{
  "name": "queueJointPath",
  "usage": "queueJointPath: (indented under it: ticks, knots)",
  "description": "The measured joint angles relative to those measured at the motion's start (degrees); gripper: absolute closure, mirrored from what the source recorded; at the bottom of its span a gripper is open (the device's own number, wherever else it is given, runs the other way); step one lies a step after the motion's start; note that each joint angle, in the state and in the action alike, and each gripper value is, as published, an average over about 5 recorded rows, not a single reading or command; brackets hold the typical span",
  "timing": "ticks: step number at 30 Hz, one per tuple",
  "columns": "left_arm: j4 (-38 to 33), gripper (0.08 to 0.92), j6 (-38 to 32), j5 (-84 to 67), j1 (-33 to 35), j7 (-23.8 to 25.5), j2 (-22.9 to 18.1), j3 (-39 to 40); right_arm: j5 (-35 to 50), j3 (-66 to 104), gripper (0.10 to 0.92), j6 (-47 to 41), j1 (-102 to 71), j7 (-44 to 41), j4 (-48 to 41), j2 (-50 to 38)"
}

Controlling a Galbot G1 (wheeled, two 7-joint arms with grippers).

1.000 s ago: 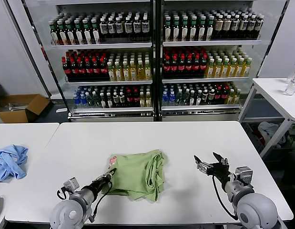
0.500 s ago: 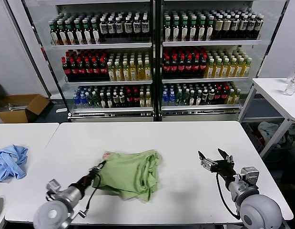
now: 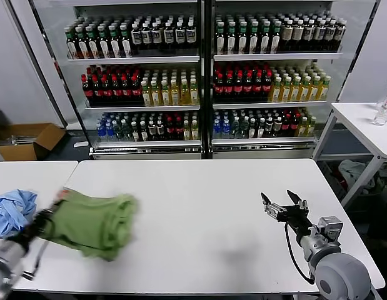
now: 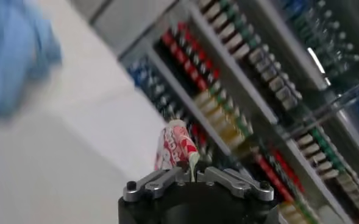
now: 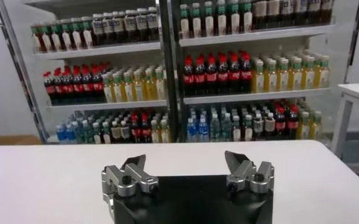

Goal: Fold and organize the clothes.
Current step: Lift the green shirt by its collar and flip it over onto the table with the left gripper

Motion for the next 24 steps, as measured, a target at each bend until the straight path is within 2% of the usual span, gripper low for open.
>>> queueJointPath:
  ticks: [5, 9, 15, 24]
  knots:
    - [-5.02, 0.893, -0.11, 3.16, 0.10, -1.29, 4.01, -1.95, -0.66, -0.23, 0.203, 0.21, -0.26, -0.21, 0.60, 0.20]
    - [-9.43, 0.893, -0.74, 9.93, -0.47, -2.47, 3.95, 2.13, -1.49, -0.20, 0.203, 0.67, -0.51, -0.53, 0.90, -0.07]
    - [-10.98, 0.893, -1.88, 25.02, -2.29, -3.24, -1.43, 16.85, -2.42, -0.20, 0.203, 1.56, -0.18, -1.08, 1.14, -0.76]
    - [-5.57, 0.893, -2.26, 49.07, -7.93, -2.59, -11.64, 40.31, -2.93, -1.06, 0.203, 2.55, 1.24, -1.93, 0.22, -1.49]
